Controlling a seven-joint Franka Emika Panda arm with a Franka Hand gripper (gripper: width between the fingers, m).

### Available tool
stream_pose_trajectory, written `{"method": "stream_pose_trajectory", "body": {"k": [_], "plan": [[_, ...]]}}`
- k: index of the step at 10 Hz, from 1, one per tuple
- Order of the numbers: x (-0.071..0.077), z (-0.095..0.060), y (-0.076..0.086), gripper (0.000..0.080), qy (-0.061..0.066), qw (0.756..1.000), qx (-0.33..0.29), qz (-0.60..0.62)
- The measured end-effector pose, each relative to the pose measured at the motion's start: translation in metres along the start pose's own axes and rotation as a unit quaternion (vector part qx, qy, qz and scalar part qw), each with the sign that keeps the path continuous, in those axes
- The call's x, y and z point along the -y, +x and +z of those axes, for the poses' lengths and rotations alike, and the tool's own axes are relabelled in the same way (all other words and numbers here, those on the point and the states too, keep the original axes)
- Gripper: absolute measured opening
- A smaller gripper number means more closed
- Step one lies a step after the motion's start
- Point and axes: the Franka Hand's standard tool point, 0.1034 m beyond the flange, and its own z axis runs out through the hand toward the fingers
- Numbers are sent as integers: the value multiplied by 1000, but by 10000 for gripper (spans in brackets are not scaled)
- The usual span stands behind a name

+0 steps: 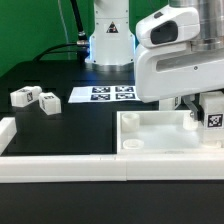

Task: Assemble square table

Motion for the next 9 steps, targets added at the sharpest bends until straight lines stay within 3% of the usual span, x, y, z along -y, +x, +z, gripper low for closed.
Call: {"method": "stream_pose_trajectory", "body": {"k": [3,5,6,9], "plan": [[-2,2,1,294,3,988,-28,150],[0,4,2,293,8,952,-32,306],[0,4,2,293,20,906,-37,420],[-1,4,2,293,26,869,-35,493]]}}
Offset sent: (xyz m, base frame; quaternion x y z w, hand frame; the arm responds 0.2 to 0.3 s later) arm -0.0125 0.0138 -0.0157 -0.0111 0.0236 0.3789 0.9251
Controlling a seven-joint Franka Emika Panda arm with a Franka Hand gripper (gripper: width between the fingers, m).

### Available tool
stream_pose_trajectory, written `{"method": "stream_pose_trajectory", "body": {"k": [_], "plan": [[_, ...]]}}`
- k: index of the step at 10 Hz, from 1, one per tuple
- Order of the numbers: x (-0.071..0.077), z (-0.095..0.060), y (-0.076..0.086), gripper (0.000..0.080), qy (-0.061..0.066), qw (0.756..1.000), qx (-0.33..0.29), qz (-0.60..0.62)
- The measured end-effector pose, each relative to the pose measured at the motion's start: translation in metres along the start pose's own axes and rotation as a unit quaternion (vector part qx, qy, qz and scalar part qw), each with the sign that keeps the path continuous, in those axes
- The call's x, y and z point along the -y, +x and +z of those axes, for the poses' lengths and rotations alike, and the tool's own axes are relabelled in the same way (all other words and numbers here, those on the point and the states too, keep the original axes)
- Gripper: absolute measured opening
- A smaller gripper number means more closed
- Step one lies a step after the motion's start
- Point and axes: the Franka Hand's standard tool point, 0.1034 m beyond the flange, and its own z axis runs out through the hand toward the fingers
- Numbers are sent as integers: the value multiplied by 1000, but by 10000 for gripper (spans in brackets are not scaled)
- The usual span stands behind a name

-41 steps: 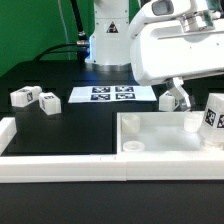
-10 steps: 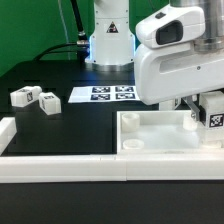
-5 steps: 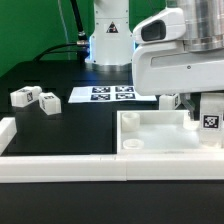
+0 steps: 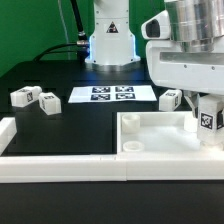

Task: Assemble square table

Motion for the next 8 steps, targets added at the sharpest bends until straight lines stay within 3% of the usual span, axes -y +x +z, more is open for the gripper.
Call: {"method": "stream_pose_trajectory", "body": {"k": [3,4,7,8], "plan": [[-6,4,-8,293,24,975,28,218],[-6,5,-9,293,28,968,35,248],[-5,5,-11,290,29,976,33,213],[-5,3,-11,468,25,993,29,110]]}}
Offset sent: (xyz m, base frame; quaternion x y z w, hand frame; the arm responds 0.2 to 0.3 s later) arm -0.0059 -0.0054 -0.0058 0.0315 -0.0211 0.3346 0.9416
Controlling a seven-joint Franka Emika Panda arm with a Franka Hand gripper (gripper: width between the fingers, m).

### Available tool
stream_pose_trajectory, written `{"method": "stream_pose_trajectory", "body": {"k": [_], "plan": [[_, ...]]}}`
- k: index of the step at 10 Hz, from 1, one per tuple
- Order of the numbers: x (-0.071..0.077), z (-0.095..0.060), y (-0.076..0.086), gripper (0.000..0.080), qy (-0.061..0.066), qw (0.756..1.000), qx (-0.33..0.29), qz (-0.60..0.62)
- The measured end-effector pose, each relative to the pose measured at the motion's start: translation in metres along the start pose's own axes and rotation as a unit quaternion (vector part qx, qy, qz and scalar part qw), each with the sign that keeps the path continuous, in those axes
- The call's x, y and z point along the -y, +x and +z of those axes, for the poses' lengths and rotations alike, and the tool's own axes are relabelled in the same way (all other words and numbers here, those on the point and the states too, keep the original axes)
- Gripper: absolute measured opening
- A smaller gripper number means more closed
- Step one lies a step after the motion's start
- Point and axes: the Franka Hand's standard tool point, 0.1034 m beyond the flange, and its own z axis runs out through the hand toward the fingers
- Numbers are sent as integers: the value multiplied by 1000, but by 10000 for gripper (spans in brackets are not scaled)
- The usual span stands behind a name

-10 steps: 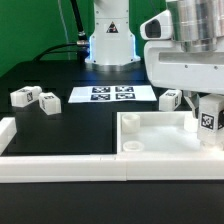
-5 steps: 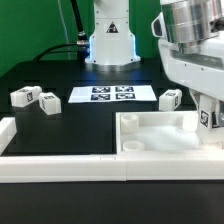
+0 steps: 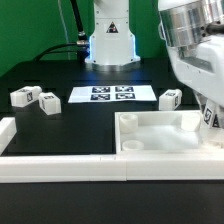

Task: Assemble square table

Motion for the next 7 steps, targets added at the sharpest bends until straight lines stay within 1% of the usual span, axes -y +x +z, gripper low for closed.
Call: {"method": "stream_pose_trajectory", "body": {"k": [1,2,3,5,6,7], "plan": [[0,-4,-4,591,-25,993,2,-113],[2,-6,-6,591,-30,986,4,-165],[1,-5,-5,640,-31,979,5,-201],[1,-4,-5,640,-32,964,7,-264],[0,-5,-5,648,-45,926,-3,-375],[0,-5,-7,649,-53,887,-7,-459]]}}
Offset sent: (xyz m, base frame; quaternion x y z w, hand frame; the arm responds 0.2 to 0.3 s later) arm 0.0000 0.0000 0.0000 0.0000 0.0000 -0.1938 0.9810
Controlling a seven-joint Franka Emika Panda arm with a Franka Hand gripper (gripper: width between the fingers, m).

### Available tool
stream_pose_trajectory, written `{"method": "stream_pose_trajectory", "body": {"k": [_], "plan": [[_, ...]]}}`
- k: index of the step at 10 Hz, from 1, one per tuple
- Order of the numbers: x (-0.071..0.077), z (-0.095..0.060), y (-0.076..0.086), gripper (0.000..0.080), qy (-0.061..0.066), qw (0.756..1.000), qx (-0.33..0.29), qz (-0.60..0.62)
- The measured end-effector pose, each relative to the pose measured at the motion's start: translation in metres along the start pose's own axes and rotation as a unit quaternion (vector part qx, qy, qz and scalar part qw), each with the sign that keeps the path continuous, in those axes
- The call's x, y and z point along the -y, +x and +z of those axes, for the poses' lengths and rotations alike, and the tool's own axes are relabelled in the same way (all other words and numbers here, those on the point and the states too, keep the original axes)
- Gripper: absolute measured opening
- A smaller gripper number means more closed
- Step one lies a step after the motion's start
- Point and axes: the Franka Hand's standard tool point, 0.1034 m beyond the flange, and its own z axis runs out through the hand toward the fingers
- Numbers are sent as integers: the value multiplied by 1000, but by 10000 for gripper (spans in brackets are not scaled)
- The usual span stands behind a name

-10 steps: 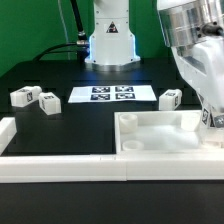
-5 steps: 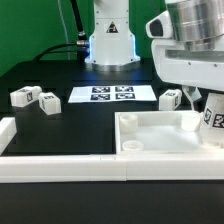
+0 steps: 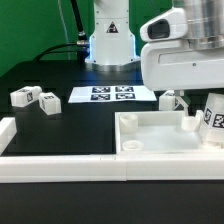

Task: Assemble square table

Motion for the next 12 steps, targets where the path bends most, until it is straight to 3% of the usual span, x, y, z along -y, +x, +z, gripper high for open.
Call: {"method": "stream_pose_trajectory", "body": {"k": [1,4,5,6,7,9,10,12], "plan": [[0,0,-1,649,-3,998,3,-64],[0,0,-1,626,0,998,3,-56],[0,0,-1,456,0,999,3,-39],[-3,1,-1,456,-3,1000,4,-4],[-6,1,1,300,-4,1000,4,31],[-6,1,1,299,-2,996,4,87],[-7,3,2,299,7,990,0,140],[-2,4,1,294,15,956,3,293]]}}
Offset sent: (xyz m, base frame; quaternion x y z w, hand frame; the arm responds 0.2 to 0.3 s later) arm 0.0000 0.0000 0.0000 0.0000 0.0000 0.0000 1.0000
